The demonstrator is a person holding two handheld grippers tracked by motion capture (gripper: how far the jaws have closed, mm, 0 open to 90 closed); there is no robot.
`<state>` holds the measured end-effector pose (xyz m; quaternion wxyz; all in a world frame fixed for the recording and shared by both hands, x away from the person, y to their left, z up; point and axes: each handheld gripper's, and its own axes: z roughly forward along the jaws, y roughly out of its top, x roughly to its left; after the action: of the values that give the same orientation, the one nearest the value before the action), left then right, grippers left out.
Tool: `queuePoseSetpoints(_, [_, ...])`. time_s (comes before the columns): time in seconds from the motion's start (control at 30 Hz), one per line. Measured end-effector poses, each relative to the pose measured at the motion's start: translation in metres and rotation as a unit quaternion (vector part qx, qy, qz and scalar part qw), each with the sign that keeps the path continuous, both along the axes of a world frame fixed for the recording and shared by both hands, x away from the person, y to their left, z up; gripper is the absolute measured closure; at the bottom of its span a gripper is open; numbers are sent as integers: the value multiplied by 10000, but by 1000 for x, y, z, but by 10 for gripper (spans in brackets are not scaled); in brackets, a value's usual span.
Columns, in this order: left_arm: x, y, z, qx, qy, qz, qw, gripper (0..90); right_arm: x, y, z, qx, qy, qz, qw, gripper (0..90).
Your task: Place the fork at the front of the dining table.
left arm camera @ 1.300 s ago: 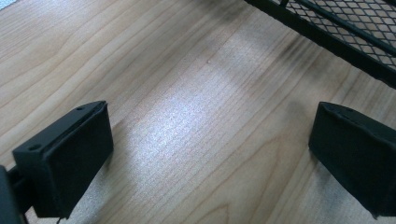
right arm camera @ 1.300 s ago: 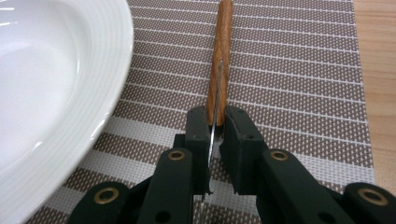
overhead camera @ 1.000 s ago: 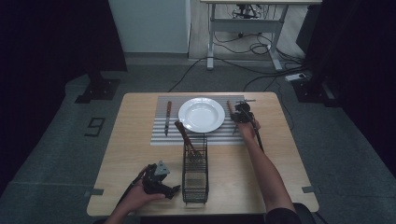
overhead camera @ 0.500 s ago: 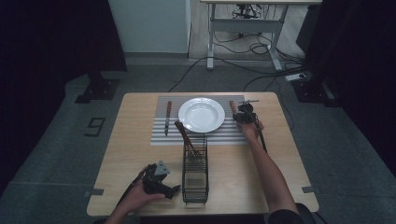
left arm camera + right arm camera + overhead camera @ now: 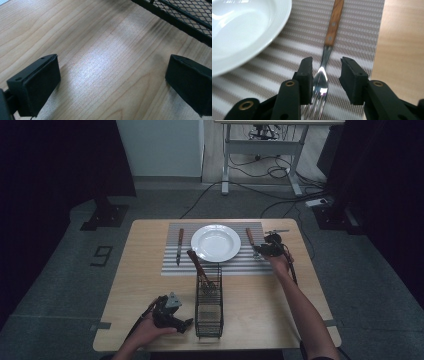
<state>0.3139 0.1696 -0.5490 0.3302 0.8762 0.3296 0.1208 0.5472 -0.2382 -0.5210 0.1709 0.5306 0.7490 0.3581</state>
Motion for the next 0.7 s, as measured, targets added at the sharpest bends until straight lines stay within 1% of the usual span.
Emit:
queuePoseSetpoints(0.03, [0, 0, 0, 0, 0, 0, 10000, 0, -1, 0, -1, -33, 91, 24, 10000, 568])
queuePoseSetpoints(0.07, [0, 0, 0, 1, 0, -1, 10000, 0, -4, -1, -2, -65, 121, 49, 9999, 565])
queuePoseSetpoints(0.1, [0, 0, 0, 1, 0, -1, 10000, 0, -6, -2, -3, -73, 97, 44, 9999, 563])
queuePoseSetpoints(0.17, [0, 0, 0, 0, 0, -1, 10000, 0, -10, -4, -4, -49, 112, 78, 9999, 539])
queuePoseSetpoints(0.23, [0, 0, 0, 1, 0, -1, 10000, 0, -12, -5, -6, 3, 212, 127, 9997, 500])
queuePoseSetpoints(0.27, [0, 0, 0, 0, 1, -1, 10000, 0, -13, -6, -6, 42, 214, 164, 9996, 500])
queuePoseSetpoints(0.3, [0, 0, 0, 0, 0, 0, 10000, 0, -15, -6, -7, 98, 161, 143, 9997, 500])
queuePoseSetpoints(0.37, [0, 0, 0, 1, 0, -1, 10000, 0, -18, -6, -9, 169, 159, 180, 9996, 499])
queuePoseSetpoints(0.47, [0, 0, 0, 1, -2, 7, 10000, 0, -21, -6, -12, 224, 194, 233, 9993, 493])
queuePoseSetpoints(0.57, [0, 0, 0, 0, -2, 14, 10000, 0, -23, -5, -13, 267, 279, 284, 9988, 482])
queuePoseSetpoints(0.63, [0, 0, 0, -1, -3, 16, 10000, 0, -25, -5, -14, 376, 246, 308, 9985, 488])
queuePoseSetpoints(0.7, [0, 0, 0, 0, -2, 15, 10000, 0, -28, -2, -15, 374, 275, 383, 9982, 488])
